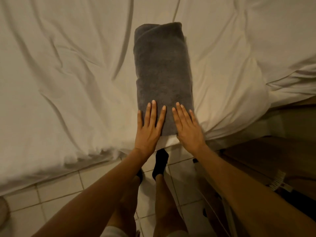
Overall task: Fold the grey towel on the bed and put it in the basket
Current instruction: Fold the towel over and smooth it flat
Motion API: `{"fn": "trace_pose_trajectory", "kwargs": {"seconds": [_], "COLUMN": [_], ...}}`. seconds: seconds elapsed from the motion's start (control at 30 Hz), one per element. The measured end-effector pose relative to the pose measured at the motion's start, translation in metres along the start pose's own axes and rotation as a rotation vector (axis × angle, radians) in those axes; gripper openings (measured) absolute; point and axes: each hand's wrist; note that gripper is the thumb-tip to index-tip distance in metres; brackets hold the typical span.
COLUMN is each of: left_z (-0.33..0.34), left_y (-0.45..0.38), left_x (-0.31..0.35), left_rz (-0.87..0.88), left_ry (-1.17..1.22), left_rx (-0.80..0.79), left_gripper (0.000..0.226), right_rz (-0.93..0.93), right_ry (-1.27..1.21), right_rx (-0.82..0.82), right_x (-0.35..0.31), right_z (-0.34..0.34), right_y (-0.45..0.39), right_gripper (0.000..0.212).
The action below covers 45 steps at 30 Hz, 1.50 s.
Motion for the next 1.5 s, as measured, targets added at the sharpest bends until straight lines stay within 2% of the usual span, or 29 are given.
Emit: {"fn": "trace_pose_trajectory", "kwargs": {"seconds": [0.07,0.23,0.47,0.7,0.8,0.87,1.0,1.1,1.23,1.5], "left_z": [0.006,0.010,-0.004,-0.030,-0.042,-0.052,-0.067,-0.073,-0.091,-0.172], "left_y": [0.000,0.000,-0.008,-0.004,0.001,-0.003,-0.018,-0.025,-0.030,-0.046], "left_x": [0.002,0.001,-0.011,-0.012,-0.010,-0.009,-0.016,-0.028,-0.046,-0.085], "left_rz": [-0.013,-0.006,0.049,-0.012,-0.055,-0.100,-0.101,-0.090,-0.071,-0.027], "left_ry": [-0.020,0.024,0.092,0.046,0.053,0.086,0.097,0.136,0.220,0.068], "left_rx": [-0.003,-0.004,-0.007,-0.084,-0.129,-0.134,-0.113,-0.086,-0.054,-0.007], "left_gripper": [0.063,0.067,0.069,0.107,0.126,0.130,0.126,0.108,0.095,0.079], "right_rz": [-0.003,-0.002,-0.117,-0.085,-0.087,-0.088,-0.122,-0.115,-0.092,-0.086], "right_ry": [-0.001,-0.071,-0.094,-0.203,-0.227,-0.239,-0.236,-0.233,-0.240,-0.264], "right_rx": [0.027,0.049,0.032,0.055,0.050,0.050,0.024,0.011,0.023,0.118], "right_x": [-0.001,0.000,0.013,0.007,0.004,0.003,0.007,0.007,-0.005,-0.025], "right_z": [0.003,0.004,-0.020,-0.057,-0.076,-0.090,-0.117,-0.131,-0.150,-0.222], "right_y": [-0.002,-0.006,-0.009,-0.016,-0.017,-0.019,-0.029,-0.035,-0.038,-0.048], "right_gripper": [0.093,0.094,0.083,0.080,0.086,0.089,0.096,0.095,0.094,0.095]}}
Point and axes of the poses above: each hand's wrist, its own y-axis away from the middle knuckle, its own z-axis out of the palm, x = y × z, and after that the axes turned 10 degrees about -y, right-handed
